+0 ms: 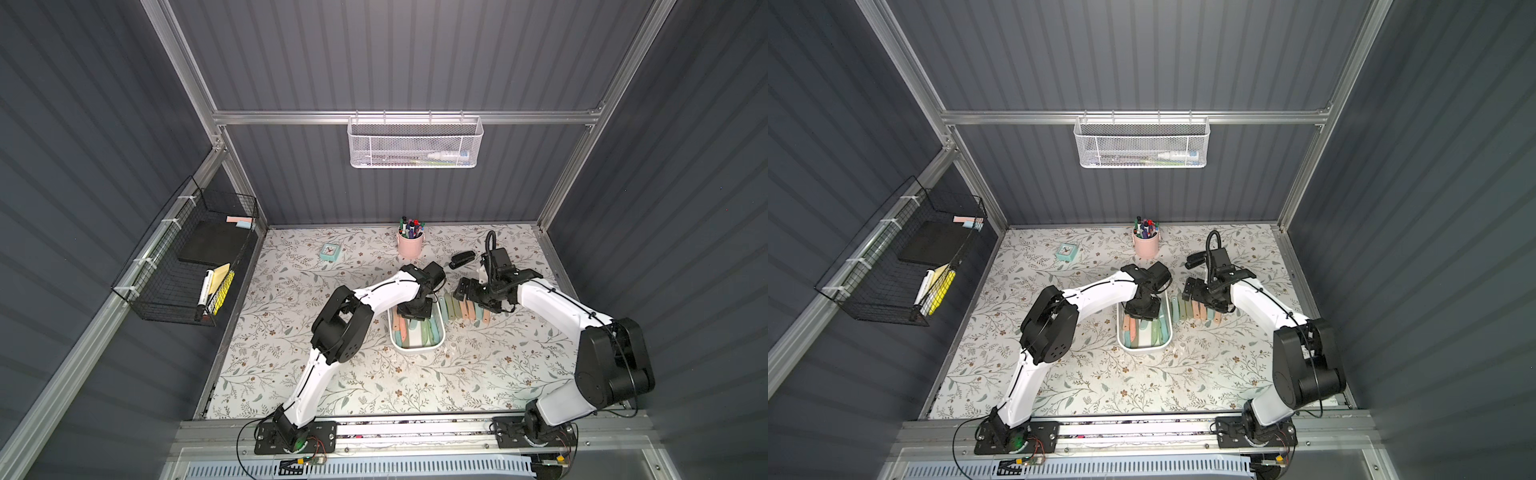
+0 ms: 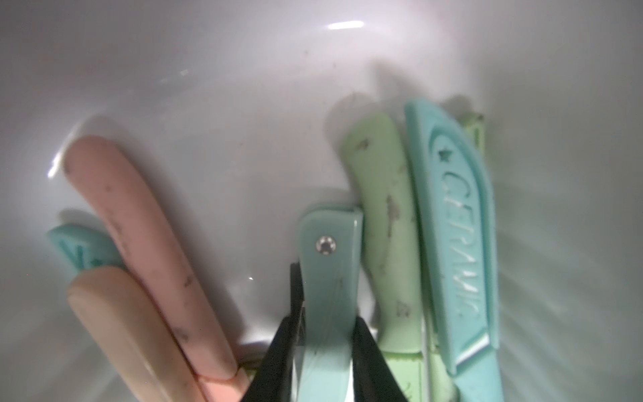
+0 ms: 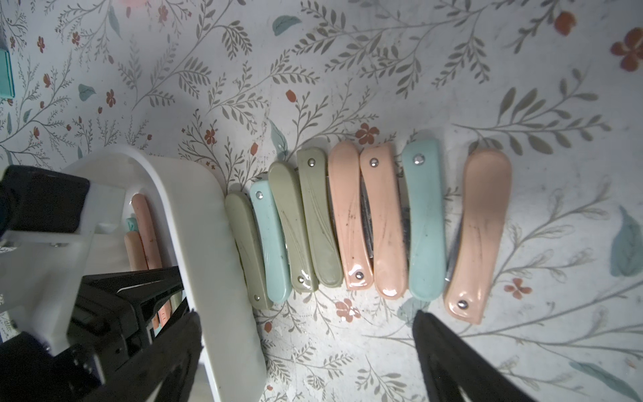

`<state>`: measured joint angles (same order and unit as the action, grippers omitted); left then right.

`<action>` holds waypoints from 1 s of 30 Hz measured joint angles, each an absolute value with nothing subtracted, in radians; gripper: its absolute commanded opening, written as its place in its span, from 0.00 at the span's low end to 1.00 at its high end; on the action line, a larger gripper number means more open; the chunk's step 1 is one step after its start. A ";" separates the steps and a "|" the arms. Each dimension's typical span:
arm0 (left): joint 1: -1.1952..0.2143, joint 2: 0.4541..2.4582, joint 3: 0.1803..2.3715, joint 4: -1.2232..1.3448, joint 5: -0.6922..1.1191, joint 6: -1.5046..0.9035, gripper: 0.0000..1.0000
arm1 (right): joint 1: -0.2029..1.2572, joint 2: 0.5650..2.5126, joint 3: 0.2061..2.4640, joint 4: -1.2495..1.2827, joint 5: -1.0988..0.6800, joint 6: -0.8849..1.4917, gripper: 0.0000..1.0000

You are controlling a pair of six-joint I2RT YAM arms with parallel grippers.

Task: Take the fruit knife out of the storage box
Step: Pick up the fruit knife from the storage box.

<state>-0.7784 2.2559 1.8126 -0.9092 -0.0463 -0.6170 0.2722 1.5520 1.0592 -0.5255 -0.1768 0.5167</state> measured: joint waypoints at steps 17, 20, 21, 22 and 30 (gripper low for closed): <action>-0.782 2.218 1.818 -0.916 -0.068 -0.604 0.20 | 0.272 1.559 1.059 -0.526 -0.176 0.517 0.97; -0.782 2.188 1.828 -0.919 -0.073 -0.604 0.20 | 0.272 1.560 1.059 -0.526 -0.176 0.517 0.97; -0.782 2.176 1.832 -0.919 -0.075 -0.604 0.20 | 0.272 1.559 1.059 -0.526 -0.176 0.517 0.97; -0.782 2.166 1.834 -0.919 -0.076 -0.602 0.20 | 0.272 1.560 1.059 -0.526 -0.176 0.517 0.97; -0.750 2.067 1.823 -0.941 -0.079 -0.596 0.20 | 0.272 1.559 1.059 -0.527 -0.176 0.517 0.97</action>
<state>-0.7502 2.0670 1.8233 -0.9409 -0.0792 -0.5964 0.2722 1.5593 1.0592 -0.5266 -0.1757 0.5167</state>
